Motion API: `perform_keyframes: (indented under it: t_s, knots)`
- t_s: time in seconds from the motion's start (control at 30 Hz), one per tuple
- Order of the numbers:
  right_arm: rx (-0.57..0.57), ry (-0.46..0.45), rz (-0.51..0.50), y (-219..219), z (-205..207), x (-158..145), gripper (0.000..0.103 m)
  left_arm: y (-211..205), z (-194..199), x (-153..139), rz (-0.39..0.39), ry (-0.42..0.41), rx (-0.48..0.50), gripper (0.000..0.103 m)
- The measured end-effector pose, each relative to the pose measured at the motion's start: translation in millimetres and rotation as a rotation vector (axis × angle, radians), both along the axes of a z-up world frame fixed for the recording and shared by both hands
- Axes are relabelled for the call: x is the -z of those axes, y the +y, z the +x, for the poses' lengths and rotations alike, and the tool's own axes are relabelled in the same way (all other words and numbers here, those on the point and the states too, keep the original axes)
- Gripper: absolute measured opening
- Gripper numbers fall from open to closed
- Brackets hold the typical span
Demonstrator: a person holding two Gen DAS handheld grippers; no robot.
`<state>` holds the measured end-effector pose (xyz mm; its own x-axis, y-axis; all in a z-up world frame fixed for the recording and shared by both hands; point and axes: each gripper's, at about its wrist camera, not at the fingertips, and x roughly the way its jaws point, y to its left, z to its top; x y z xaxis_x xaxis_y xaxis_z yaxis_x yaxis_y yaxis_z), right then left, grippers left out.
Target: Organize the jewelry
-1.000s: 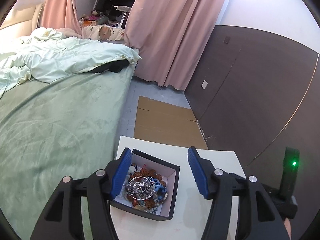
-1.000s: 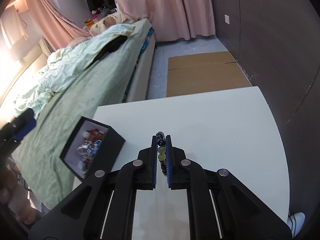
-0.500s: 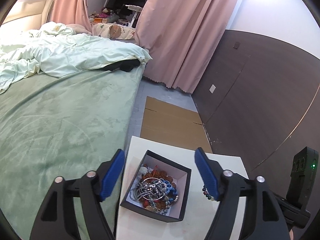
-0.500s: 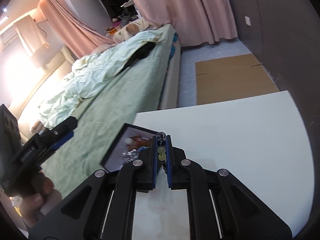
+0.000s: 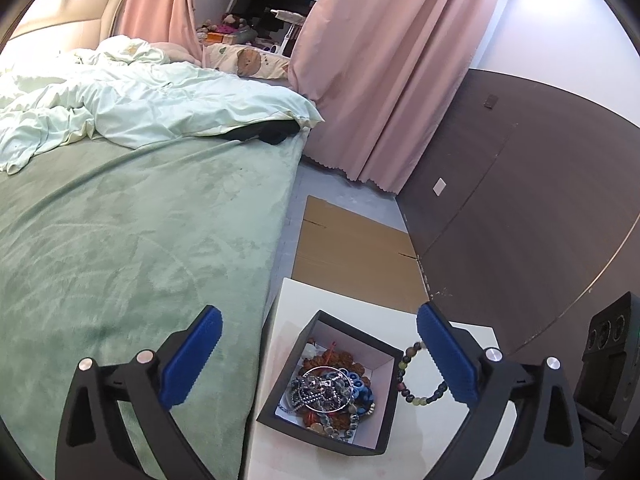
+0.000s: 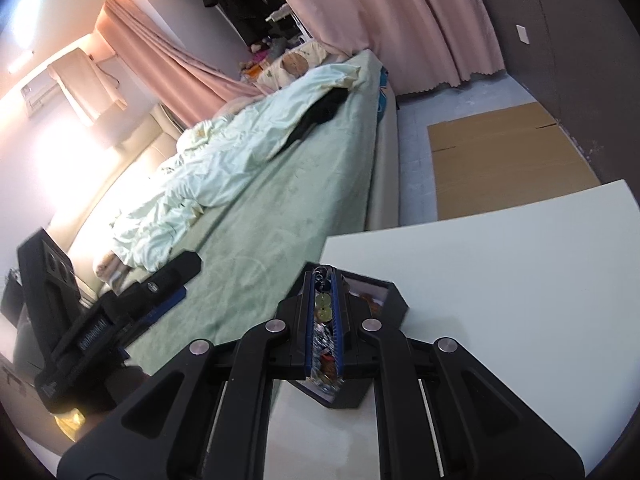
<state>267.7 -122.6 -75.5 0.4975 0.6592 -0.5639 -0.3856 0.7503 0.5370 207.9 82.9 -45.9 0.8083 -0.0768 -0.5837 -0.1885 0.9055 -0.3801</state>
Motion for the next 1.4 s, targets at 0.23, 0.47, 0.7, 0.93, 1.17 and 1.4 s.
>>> perform_keyframes:
  t_s: [0.23, 0.47, 0.7, 0.93, 1.17, 1.4]
  knots:
    - [-0.032, -0.010, 0.008, 5, 1, 1, 0.058, 1, 5, 2, -0.004, 0.004, 0.002, 0.095]
    - [-0.003, 0.013, -0.019, -16, -2, 0, 0.058, -4, 3, 2, 0.006, 0.010, 0.016, 0.095]
    - [0.037, 0.009, -0.075, -39, -16, -3, 0.068, -16, 0, 3, 0.033, 0.033, 0.043, 0.095]
    - [0.054, 0.013, -0.129, -62, -32, -4, 0.080, -35, -10, 6, 0.070, 0.060, 0.101, 0.095]
    - [0.072, 0.019, -0.195, -83, -49, -6, 0.095, -57, -19, 10, 0.090, 0.089, 0.184, 0.095]
    - [0.096, 0.035, -0.223, -106, -62, -9, 0.098, -78, -34, 5, 0.155, 0.080, 0.229, 0.095]
